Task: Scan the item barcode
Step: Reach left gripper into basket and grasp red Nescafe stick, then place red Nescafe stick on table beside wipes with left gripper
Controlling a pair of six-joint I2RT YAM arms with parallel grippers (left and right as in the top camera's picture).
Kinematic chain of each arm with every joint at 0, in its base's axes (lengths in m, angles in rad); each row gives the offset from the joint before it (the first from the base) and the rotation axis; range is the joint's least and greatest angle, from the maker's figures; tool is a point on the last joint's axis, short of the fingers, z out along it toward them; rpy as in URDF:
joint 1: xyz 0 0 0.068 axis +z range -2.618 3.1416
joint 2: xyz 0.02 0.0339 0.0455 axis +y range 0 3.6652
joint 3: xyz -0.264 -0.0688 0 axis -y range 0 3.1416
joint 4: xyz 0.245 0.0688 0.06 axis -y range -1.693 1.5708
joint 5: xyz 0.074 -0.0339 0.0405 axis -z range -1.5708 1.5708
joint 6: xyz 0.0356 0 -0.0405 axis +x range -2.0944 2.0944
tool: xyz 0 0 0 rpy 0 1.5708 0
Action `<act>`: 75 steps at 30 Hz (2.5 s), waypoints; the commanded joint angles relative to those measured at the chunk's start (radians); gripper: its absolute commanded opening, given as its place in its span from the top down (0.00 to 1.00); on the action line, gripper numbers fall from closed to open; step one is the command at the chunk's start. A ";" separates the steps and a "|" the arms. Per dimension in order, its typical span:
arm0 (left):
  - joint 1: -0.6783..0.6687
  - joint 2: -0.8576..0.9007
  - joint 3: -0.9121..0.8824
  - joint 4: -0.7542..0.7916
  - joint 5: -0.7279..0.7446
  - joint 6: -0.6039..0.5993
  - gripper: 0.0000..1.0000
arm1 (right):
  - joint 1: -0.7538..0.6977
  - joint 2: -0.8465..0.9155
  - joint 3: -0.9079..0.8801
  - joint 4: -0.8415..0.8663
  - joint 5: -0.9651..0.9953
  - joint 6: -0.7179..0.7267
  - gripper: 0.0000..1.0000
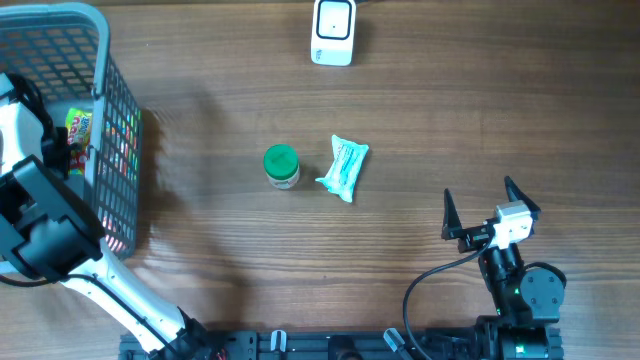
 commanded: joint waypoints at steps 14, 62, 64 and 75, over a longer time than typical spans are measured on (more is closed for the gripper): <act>0.001 -0.455 0.048 -0.044 0.016 0.073 0.96 | 0.005 0.001 -0.001 0.003 0.009 0.002 0.00; -1.393 -0.060 0.018 0.253 0.262 0.499 0.29 | 0.005 0.001 -0.001 0.003 0.010 0.002 0.00; -1.385 -0.097 0.059 0.227 0.209 0.523 0.13 | 0.005 0.001 -0.001 0.003 0.010 0.002 0.00; -1.289 -0.402 0.295 0.091 0.152 0.628 0.00 | 0.005 0.001 -0.001 0.003 0.009 0.002 0.00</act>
